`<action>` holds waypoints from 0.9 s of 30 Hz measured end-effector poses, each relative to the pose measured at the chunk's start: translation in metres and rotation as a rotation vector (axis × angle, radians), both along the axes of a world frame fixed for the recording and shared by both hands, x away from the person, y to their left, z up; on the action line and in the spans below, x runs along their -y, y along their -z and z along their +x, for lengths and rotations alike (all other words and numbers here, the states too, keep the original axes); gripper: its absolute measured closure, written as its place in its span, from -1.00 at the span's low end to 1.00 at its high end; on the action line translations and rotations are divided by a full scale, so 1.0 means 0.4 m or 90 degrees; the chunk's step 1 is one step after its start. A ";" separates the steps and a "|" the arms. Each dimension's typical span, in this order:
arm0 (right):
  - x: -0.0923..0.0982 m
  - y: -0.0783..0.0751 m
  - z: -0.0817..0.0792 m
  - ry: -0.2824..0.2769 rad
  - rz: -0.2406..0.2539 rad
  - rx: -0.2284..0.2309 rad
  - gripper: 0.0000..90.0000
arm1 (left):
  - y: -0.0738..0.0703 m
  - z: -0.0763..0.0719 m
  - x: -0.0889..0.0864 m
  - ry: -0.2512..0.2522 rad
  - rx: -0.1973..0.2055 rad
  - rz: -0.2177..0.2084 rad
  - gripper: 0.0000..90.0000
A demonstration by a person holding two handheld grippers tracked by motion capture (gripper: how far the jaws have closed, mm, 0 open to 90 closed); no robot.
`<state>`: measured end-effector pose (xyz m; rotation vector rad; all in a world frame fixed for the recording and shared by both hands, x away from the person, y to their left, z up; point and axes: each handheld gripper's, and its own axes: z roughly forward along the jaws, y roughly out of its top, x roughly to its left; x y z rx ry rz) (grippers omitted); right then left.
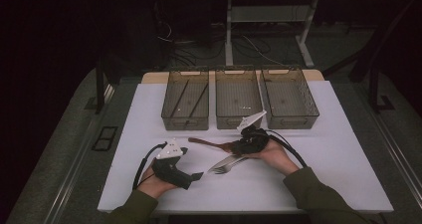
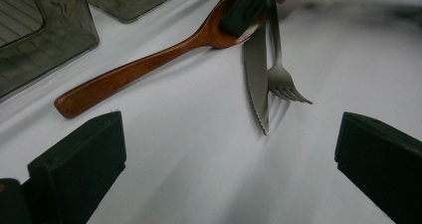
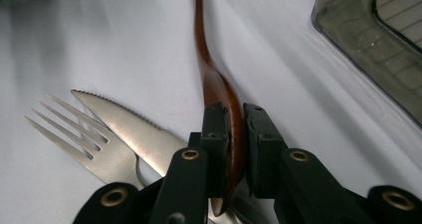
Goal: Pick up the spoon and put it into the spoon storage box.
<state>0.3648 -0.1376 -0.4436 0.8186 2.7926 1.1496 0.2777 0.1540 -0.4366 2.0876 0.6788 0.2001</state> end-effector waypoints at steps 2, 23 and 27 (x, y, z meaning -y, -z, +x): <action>0.000 0.000 0.000 0.000 0.002 0.000 0.80 | 0.000 0.000 0.000 0.000 0.000 0.000 -1.00; 0.026 -0.041 -0.003 0.021 0.013 0.043 0.83 | -0.001 0.000 -0.002 0.000 0.007 -0.003 -1.00; 0.047 -0.066 -0.001 0.029 0.028 0.052 0.83 | -0.001 0.000 -0.002 0.000 0.006 -0.006 -1.00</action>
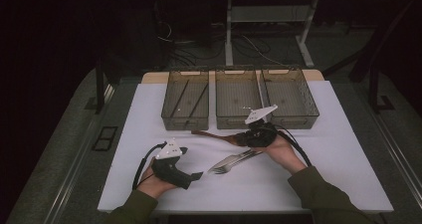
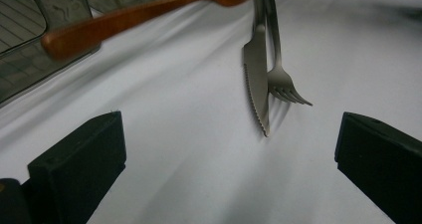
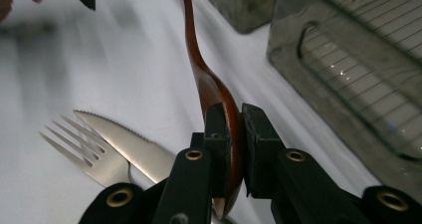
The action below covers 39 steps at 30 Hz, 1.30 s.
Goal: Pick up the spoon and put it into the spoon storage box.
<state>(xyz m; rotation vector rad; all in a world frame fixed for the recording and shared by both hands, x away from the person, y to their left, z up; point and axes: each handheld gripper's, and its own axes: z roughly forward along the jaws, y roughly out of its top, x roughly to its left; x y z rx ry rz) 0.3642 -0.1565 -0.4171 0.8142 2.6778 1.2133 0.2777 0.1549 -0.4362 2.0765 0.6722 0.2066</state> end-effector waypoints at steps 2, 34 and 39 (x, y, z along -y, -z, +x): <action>0.012 -0.014 0.001 0.003 0.008 0.006 0.83 | -0.001 0.000 0.000 0.000 0.000 0.000 -1.00; 0.131 -0.161 0.109 0.160 0.014 0.063 0.83 | -0.001 -0.001 0.000 0.006 0.001 -0.003 -1.00; 0.116 -0.160 0.150 0.206 -0.021 0.071 0.83 | -0.001 -0.002 0.001 0.005 0.000 -0.009 -1.00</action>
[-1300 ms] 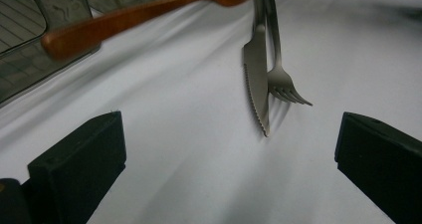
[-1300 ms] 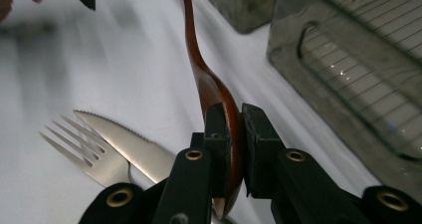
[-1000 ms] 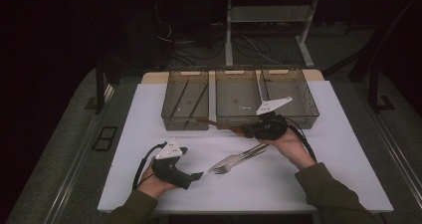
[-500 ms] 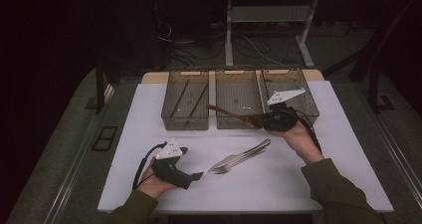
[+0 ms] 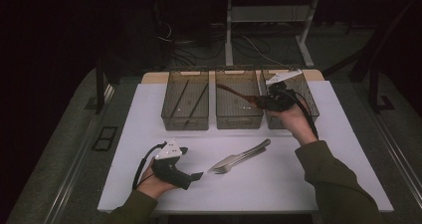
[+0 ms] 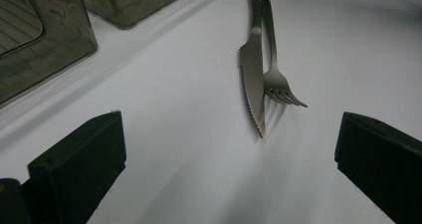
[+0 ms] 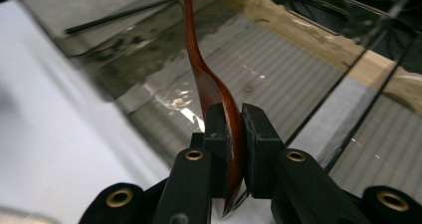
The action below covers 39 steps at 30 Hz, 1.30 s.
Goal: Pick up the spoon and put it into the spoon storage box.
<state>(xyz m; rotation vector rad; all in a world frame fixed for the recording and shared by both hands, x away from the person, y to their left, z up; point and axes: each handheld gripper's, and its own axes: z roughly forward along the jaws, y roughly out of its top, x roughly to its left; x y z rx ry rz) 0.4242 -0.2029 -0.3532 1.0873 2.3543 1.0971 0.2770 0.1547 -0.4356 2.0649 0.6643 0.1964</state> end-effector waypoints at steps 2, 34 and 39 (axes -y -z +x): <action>-0.007 0.004 0.012 0.014 -0.005 -0.004 0.83 | 0.000 0.000 0.000 0.001 -0.001 0.000 -1.00; -0.035 0.052 0.054 0.039 0.028 -0.054 0.32 | 0.001 0.000 -0.002 0.006 -0.003 -0.002 -1.00; -0.018 0.032 0.028 0.018 0.061 -0.041 0.12 | 0.001 0.000 -0.001 0.005 -0.004 -0.003 -1.00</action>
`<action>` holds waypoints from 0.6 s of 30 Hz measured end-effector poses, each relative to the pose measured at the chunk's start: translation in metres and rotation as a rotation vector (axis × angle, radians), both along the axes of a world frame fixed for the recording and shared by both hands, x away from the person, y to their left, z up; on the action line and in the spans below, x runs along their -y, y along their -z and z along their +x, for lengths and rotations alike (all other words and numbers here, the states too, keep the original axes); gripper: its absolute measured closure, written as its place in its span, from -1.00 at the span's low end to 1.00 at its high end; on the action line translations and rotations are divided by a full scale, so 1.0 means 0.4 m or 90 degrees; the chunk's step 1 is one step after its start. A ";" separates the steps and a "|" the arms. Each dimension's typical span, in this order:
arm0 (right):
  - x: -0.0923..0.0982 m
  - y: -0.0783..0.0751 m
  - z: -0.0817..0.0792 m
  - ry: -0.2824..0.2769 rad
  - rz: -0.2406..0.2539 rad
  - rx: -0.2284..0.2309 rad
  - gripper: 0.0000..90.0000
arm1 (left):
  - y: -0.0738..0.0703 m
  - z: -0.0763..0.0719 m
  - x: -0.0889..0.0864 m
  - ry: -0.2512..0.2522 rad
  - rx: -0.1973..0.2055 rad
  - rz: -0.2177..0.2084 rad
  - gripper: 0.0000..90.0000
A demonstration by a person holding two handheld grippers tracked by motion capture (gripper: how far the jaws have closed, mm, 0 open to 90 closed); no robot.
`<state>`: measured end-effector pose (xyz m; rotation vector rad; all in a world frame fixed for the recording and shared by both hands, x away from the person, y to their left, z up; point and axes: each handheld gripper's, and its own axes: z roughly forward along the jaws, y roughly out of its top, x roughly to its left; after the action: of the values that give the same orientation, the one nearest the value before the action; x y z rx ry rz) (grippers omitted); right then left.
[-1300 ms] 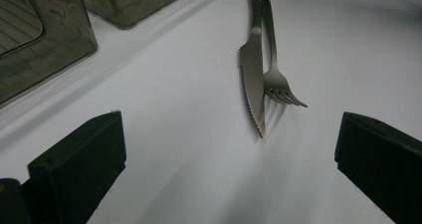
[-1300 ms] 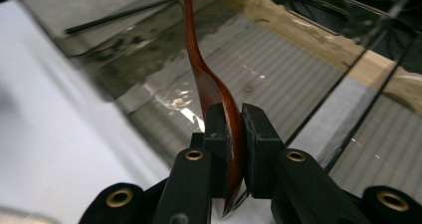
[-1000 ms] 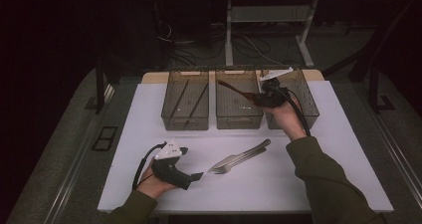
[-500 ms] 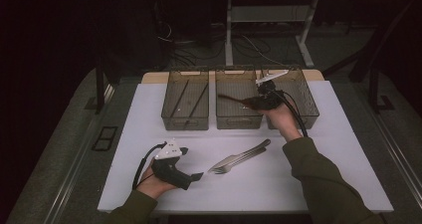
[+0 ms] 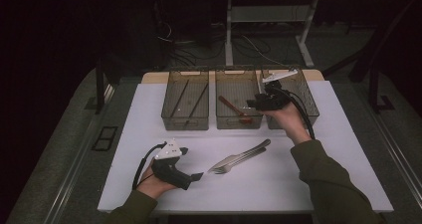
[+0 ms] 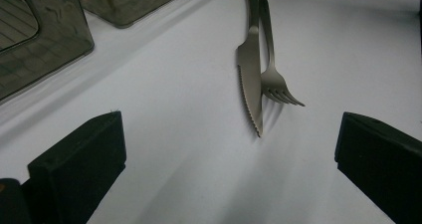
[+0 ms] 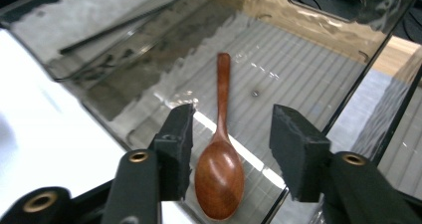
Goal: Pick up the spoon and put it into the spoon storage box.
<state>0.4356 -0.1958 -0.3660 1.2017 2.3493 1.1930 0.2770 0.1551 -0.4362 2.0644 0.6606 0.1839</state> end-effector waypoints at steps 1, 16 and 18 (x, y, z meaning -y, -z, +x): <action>0.004 -0.004 -0.006 -0.005 0.004 0.004 0.10 | 0.000 0.000 -0.001 0.000 0.000 0.001 -1.00; 0.048 -0.015 -0.109 -0.072 0.058 0.028 0.28 | 0.001 0.003 -0.004 -0.003 -0.003 0.001 -1.00; 0.053 -0.010 -0.123 -0.080 0.058 0.029 0.31 | 0.000 0.002 -0.004 -0.003 -0.002 0.002 -1.00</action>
<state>0.3863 -0.2171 -0.3620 1.0557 2.3909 1.3675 0.2779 0.1568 -0.4363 2.0660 0.6670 0.1840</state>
